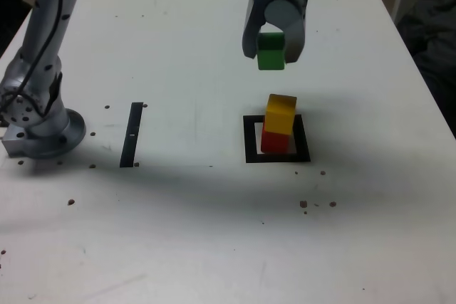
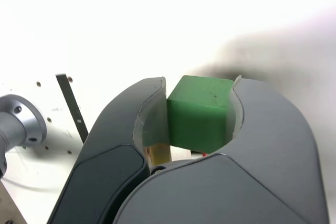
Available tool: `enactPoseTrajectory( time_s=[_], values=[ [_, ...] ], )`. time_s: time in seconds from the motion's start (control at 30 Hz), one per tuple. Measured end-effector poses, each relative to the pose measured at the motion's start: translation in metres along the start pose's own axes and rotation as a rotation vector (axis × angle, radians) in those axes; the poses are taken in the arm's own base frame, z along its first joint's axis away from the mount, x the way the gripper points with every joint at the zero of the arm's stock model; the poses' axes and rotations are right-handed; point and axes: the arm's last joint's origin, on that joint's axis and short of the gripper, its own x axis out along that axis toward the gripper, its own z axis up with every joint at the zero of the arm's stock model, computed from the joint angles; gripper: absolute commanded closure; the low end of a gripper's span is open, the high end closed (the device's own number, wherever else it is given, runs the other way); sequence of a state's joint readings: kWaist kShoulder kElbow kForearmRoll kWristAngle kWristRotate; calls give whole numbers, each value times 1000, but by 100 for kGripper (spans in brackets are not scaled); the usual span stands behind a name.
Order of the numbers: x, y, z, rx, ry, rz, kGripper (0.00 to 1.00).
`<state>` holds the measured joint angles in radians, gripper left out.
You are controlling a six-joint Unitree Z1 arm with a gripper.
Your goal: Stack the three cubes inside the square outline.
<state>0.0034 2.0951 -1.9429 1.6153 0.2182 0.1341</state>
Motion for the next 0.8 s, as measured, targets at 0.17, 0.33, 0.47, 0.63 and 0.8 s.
enactPoseTrajectory(
  time_s=[0.17, 0.33, 0.47, 0.63, 0.8],
  values=[
    [-7, -12, 1, 14, -25, -40, 76],
    [-13, -24, 2, 23, -44, -65, 76],
    [-17, -33, 2, 33, -59, -67, 77],
    [-20, -41, 2, 41, -64, -69, 77],
    [-21, -47, 2, 46, -66, -75, 77]
  ],
)
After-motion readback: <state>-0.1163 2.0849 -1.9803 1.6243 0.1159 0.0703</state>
